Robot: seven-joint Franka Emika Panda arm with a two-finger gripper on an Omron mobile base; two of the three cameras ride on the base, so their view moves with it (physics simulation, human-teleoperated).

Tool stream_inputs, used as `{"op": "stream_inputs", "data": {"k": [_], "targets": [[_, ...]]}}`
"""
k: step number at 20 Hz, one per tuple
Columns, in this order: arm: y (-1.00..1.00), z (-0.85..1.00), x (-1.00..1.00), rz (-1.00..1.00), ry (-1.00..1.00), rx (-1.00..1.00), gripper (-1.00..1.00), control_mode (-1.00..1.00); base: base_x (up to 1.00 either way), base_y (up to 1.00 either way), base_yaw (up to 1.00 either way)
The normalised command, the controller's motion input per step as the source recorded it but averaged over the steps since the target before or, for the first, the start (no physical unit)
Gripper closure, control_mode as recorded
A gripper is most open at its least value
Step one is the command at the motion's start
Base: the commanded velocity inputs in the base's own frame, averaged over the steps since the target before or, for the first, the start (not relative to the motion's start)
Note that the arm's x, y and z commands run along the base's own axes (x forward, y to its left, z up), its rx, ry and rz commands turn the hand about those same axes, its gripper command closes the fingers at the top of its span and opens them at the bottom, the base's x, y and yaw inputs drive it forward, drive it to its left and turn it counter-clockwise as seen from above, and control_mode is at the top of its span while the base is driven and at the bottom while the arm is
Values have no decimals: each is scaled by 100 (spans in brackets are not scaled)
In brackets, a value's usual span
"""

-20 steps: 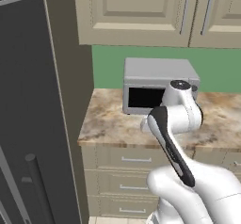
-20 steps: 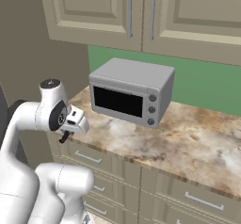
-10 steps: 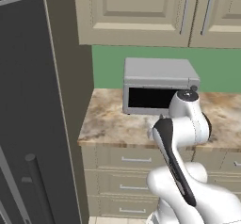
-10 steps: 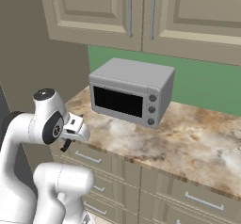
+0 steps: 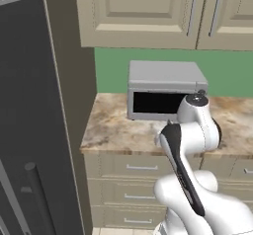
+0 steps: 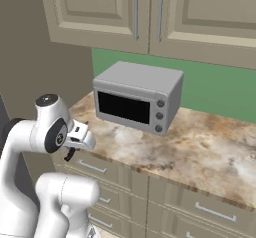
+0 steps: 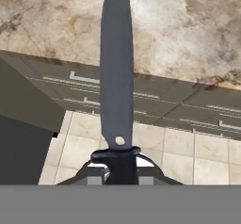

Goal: Retrieve the butter from the fridge and place it on a plate on the dining table. Then retrieve the butter knife by the fridge and place it near the plate.

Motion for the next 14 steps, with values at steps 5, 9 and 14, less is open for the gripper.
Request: {"op": "stream_inputs", "data": {"k": [5,9,14], "targets": [[0,0,0,0,0,0,100,100,-57,-51,-45],[0,0,0,0,0,0,100,100,-28,-62,-59],[0,0,0,0,0,0,100,100,3,-100,-74]]}}
